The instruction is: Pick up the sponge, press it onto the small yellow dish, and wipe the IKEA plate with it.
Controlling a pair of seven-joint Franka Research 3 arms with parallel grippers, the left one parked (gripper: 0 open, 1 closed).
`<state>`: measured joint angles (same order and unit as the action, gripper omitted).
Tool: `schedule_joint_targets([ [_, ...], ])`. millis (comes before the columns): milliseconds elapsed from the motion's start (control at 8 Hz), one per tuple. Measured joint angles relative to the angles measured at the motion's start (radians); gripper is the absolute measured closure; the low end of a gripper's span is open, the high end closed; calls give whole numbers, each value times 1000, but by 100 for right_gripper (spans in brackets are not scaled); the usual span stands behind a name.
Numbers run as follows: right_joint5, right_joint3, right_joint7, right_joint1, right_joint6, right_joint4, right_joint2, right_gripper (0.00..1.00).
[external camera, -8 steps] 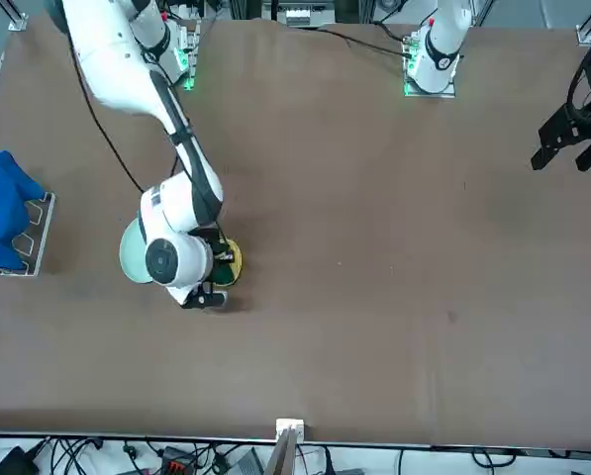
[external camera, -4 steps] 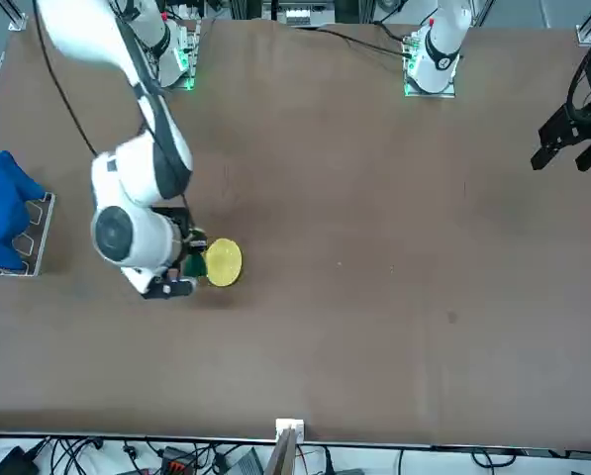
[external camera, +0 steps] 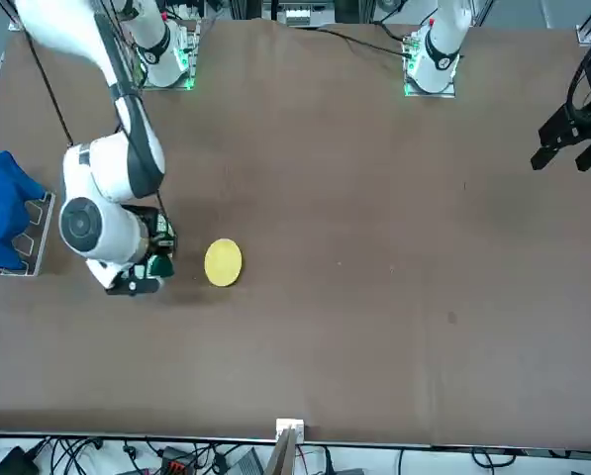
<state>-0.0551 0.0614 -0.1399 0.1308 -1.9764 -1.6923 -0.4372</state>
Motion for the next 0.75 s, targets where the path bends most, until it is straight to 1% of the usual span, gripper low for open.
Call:
schedule_joint_targets([
  [250,-1,-1,94,-93,-220,-261,90,79],
  [375,-1,-1,113,-122,-322,-373,119,79],
  [500,-1,-1,116,-133,-403,-454,134,79],
  [750,-1,2,116,-135,-498,-540,142,79],
])
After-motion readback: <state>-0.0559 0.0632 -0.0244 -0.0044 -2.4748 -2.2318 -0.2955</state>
